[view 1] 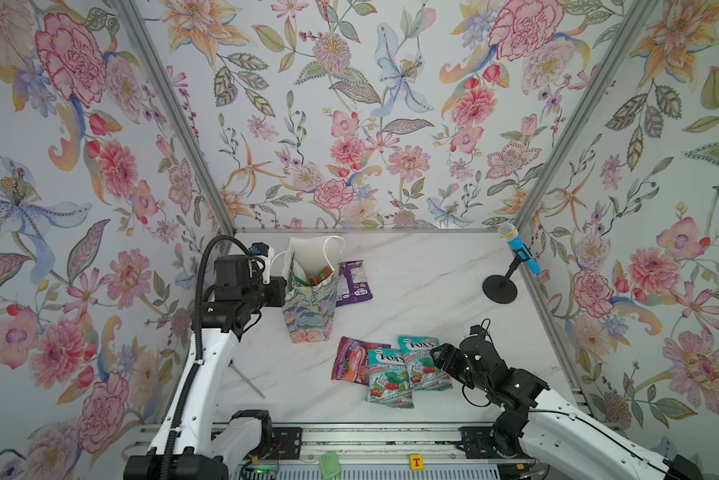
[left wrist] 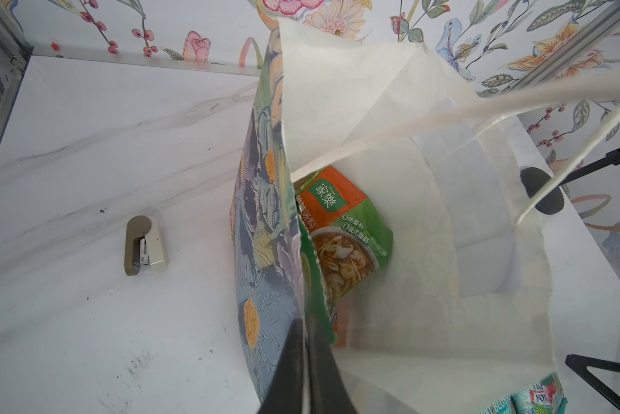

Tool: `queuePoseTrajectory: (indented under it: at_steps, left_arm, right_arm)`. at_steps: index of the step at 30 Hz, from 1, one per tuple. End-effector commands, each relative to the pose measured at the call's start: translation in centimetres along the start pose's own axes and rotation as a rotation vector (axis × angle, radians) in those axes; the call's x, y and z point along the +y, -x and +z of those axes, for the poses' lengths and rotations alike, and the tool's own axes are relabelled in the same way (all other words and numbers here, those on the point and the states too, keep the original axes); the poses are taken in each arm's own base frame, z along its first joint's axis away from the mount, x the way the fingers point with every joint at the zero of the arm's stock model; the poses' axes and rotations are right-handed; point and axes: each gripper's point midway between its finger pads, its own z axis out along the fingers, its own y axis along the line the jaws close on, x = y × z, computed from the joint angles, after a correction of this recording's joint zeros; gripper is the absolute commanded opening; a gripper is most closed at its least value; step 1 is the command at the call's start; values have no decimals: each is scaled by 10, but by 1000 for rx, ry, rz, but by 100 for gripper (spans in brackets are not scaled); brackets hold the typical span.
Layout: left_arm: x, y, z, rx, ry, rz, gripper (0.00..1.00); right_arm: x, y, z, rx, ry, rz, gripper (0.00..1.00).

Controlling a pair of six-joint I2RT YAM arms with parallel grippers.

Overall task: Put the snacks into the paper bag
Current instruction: 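Close the right gripper on the teal Fox's Mint Blossom packet and lift it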

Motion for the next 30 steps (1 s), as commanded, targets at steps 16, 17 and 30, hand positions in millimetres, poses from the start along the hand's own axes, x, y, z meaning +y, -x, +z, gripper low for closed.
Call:
queuePoseTrajectory:
  at_steps: [16, 17, 30]
  left_arm:
    - [3, -18, 0, 48, 3, -35, 7]
    - [2, -17, 0, 47, 1, -36, 7]
    - [0, -16, 1, 50, -12, -35, 7]
  right_arm:
    - [-30, -44, 18, 147, 14, 117, 76]
    - [-28, -44, 19, 150, 25, 114, 76]
    - [14, -22, 21, 106, 113, -1, 15]
